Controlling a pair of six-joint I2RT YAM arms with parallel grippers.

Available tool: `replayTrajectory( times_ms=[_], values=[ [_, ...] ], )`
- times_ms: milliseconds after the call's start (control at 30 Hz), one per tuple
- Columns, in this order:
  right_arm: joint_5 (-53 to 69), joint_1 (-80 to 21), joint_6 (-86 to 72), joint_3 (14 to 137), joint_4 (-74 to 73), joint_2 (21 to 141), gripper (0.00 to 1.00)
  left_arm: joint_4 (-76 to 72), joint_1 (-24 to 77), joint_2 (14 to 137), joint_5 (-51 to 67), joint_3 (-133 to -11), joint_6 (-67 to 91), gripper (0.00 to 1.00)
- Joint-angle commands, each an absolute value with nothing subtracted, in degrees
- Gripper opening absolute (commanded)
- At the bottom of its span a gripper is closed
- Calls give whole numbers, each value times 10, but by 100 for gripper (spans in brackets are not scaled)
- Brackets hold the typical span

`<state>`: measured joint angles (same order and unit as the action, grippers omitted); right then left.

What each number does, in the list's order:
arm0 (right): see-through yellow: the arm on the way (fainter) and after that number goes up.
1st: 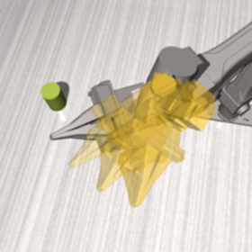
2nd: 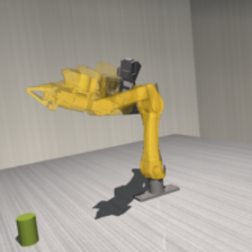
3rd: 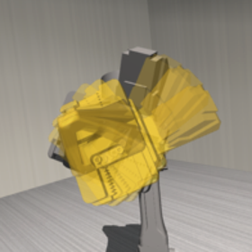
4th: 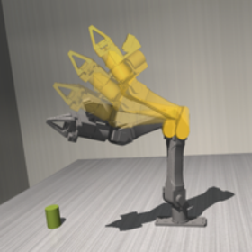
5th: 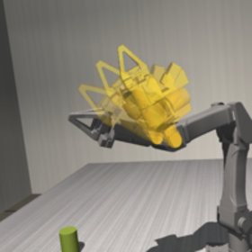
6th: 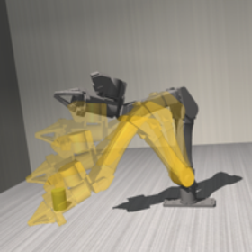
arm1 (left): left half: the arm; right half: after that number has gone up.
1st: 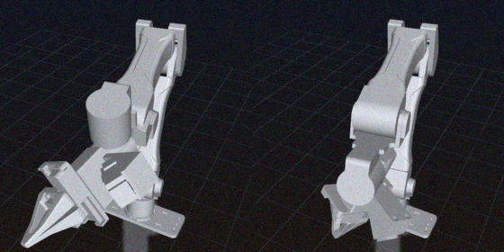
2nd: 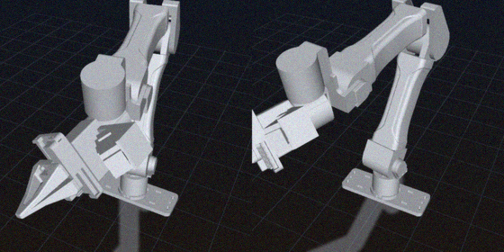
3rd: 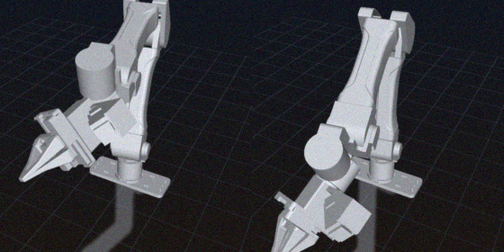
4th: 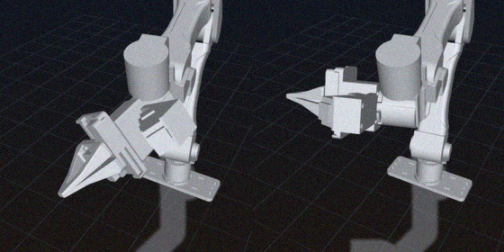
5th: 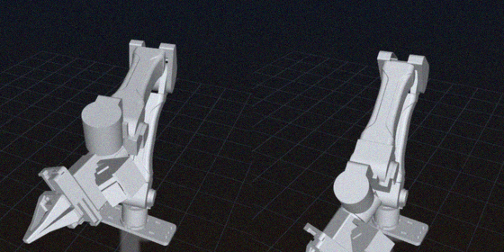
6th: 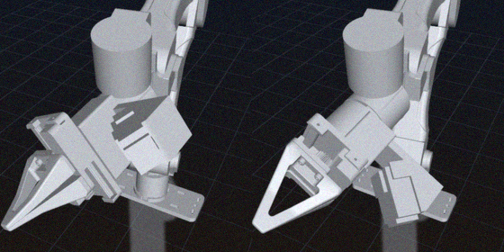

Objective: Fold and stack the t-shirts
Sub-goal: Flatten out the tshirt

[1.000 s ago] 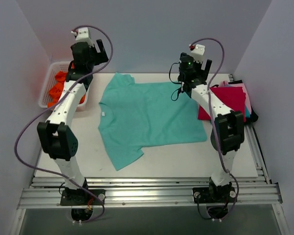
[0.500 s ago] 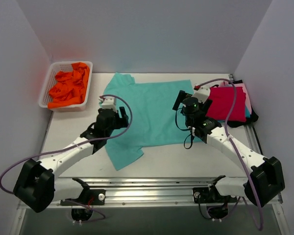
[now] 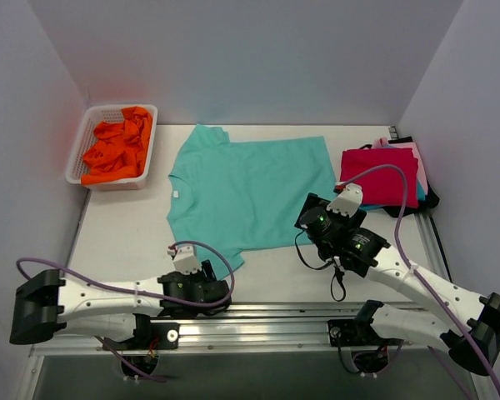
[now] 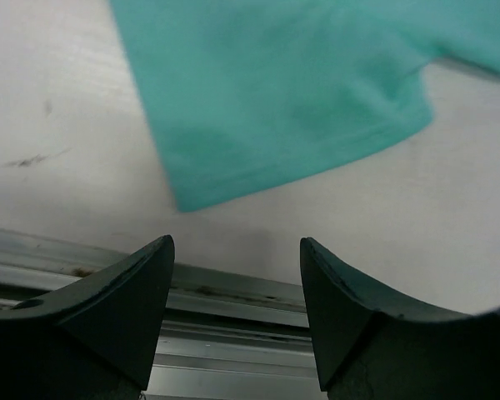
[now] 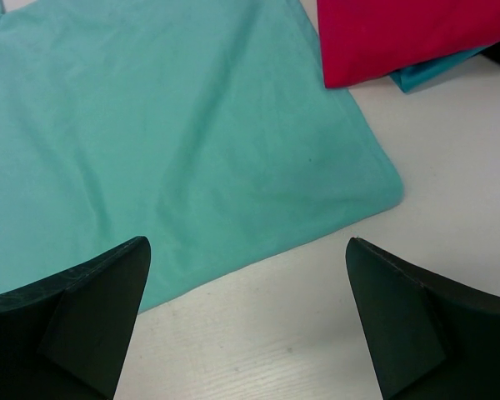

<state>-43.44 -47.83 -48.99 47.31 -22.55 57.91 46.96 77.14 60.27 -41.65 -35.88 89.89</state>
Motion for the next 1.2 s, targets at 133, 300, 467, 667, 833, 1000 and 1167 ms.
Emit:
replayTrajectory(
  times_ms=[133, 300, 467, 667, 833, 1000, 1167],
  values=[
    [-502, -486, -508, 504, -279, 571, 100, 570, 808, 719, -450, -361, 1172, 71],
    [-510, -485, -499, 513, -288, 575, 100, 567, 806, 684, -475, -340, 1201, 70],
    [-520, -486, -491, 516, -284, 576, 100, 524, 795, 655, -483, -298, 1194, 66],
    [-516, -487, -489, 519, -271, 600, 100, 472, 785, 668, -474, -278, 1187, 63],
    [-514, -486, -491, 517, -267, 619, 100, 411, 776, 670, -472, -250, 1158, 61],
    [-518, -485, -491, 519, -268, 626, 100, 334, 747, 677, -456, -239, 1094, 55],
    [-524, -484, -493, 527, -274, 631, 100, 306, 735, 689, -446, -241, 1069, 45]
  ],
)
